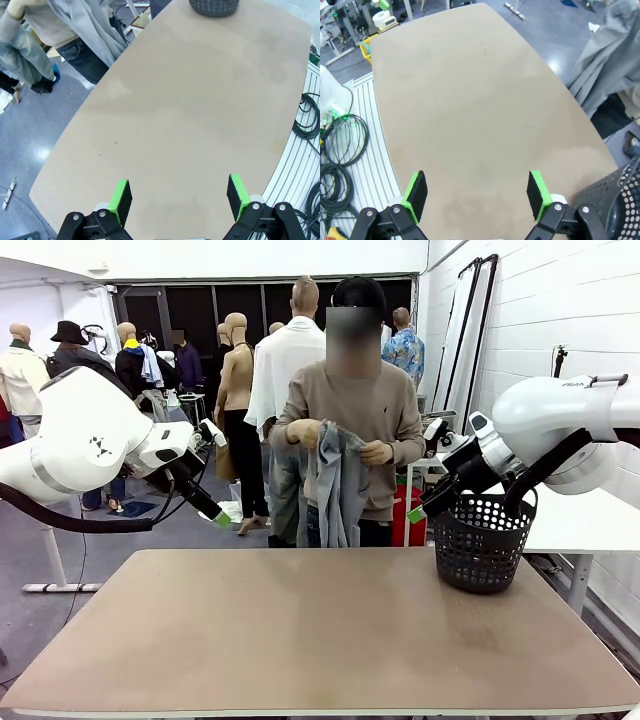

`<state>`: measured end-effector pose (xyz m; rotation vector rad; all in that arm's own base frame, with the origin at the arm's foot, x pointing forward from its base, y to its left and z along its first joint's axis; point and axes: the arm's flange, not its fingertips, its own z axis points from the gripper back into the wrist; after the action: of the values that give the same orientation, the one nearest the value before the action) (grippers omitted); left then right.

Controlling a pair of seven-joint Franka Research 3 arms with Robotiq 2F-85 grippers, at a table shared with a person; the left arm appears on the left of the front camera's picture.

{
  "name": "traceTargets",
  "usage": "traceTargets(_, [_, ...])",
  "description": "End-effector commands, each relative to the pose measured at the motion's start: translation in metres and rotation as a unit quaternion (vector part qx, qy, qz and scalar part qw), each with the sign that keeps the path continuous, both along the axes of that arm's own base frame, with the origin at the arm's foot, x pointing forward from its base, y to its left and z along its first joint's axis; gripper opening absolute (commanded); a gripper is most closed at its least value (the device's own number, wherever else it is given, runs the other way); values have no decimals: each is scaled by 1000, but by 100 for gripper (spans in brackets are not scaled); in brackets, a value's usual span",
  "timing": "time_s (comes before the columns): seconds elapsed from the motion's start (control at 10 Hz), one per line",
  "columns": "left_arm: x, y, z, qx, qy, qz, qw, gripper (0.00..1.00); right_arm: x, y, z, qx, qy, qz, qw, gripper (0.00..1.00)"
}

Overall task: Fold the training pants.
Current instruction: Grab both ends of the Training pants handed by a person.

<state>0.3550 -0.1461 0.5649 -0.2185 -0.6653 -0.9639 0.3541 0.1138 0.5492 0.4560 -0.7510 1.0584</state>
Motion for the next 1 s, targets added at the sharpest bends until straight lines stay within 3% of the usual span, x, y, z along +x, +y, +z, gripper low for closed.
traceTargets(0.0, [0,1,1,2,1,-8,1000,100,3,1,-1,13,-1,12,1000,100])
traceTargets(0.9, [0,1,1,2,1,-8,1000,100,3,1,-1,13,-1,12,1000,100])
